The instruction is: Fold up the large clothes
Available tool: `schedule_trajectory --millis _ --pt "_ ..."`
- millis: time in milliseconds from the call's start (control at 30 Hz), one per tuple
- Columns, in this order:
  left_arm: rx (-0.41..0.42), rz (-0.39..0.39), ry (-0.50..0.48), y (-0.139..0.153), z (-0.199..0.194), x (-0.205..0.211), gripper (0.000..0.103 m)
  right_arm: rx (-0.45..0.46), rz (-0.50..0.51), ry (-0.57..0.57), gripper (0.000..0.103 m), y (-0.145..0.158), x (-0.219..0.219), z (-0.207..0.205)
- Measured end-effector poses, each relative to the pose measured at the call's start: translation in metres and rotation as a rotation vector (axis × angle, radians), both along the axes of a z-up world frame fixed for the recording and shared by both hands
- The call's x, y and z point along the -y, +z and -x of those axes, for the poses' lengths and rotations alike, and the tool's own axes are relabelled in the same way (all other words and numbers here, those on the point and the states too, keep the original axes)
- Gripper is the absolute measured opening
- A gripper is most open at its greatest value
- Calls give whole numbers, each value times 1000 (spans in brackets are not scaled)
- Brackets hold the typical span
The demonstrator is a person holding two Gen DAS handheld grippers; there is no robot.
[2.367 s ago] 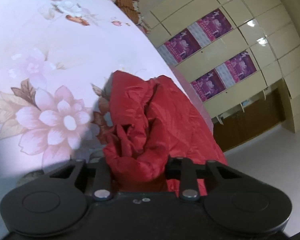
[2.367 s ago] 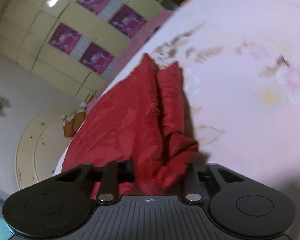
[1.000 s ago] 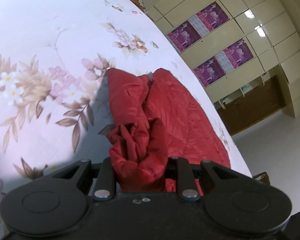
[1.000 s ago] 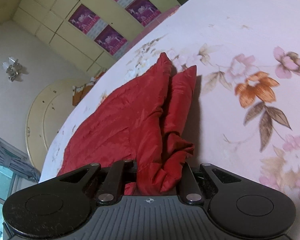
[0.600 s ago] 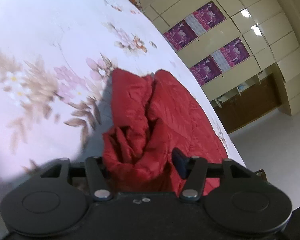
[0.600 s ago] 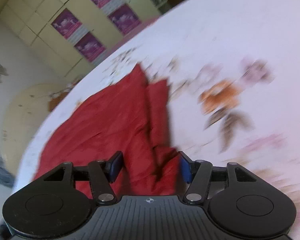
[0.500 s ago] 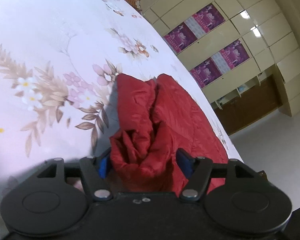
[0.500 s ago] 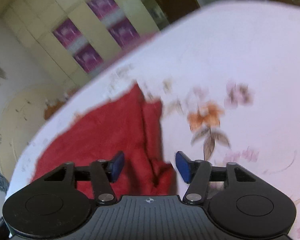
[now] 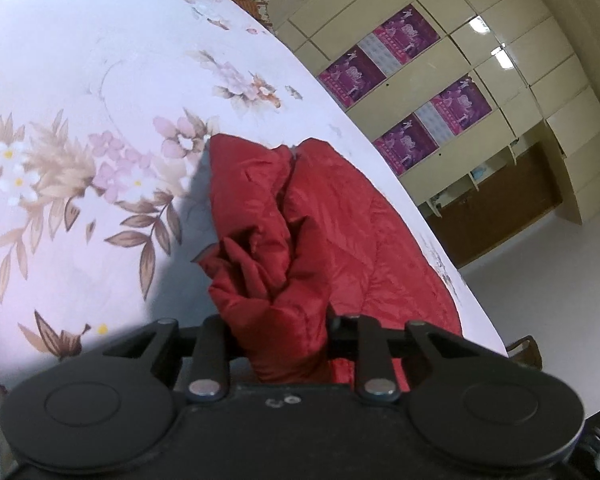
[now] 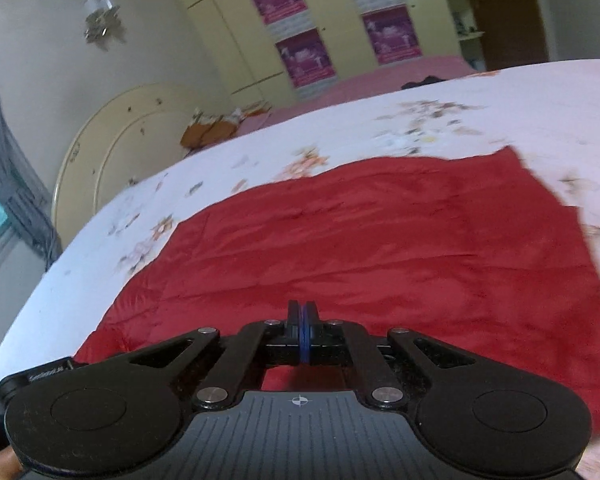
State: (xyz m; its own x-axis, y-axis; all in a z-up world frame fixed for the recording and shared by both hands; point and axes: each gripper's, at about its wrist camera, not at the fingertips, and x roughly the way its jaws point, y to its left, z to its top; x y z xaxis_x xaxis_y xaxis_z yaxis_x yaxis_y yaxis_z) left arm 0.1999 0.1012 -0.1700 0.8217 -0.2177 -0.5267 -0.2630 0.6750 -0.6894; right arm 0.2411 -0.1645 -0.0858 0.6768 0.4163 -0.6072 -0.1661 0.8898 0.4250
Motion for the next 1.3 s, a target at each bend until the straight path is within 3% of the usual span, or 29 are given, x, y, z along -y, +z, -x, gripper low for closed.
schedule_trajectory --millis 100,167,300,500,600,667,867,933,1033,1133,1233,1300 --pt "9 -9 -7 -4 2 0 24 -91 59 23 0 -35 -14 -16" --pt "1 -10 -9 -4 2 1 24 -102 58 20 0 -47 -15 -22" --pt "30 -46 -13 14 7 4 21 -124 71 22 0 -41 -15 -25" --pt "56 -166 -50 43 9 17 21 -71 -10 0 0 1 4 11" --pt "84 -214 -74 55 11 27 21 -139 -5 42 0 -10 -3 25" --pt "100 -244 -99 61 14 34 21 -207 18 45 0 -34 -8 23" --pt "171 -400 -175 92 18 65 21 -209 -14 15 0 -42 -1 21" --pt "172 -421 -191 98 16 67 21 -158 -49 -39 0 -26 16 36" --pt "189 -457 -218 105 17 72 21 -83 -5 -127 0 -4 48 56" --pt "216 -498 -249 114 19 83 21 -66 30 -203 0 -2 78 61" --pt "237 -523 -276 125 19 96 21 -5 56 -394 0 1 116 69" --pt "241 -546 -293 132 18 106 21 -5 144 -486 0 -1 137 69"
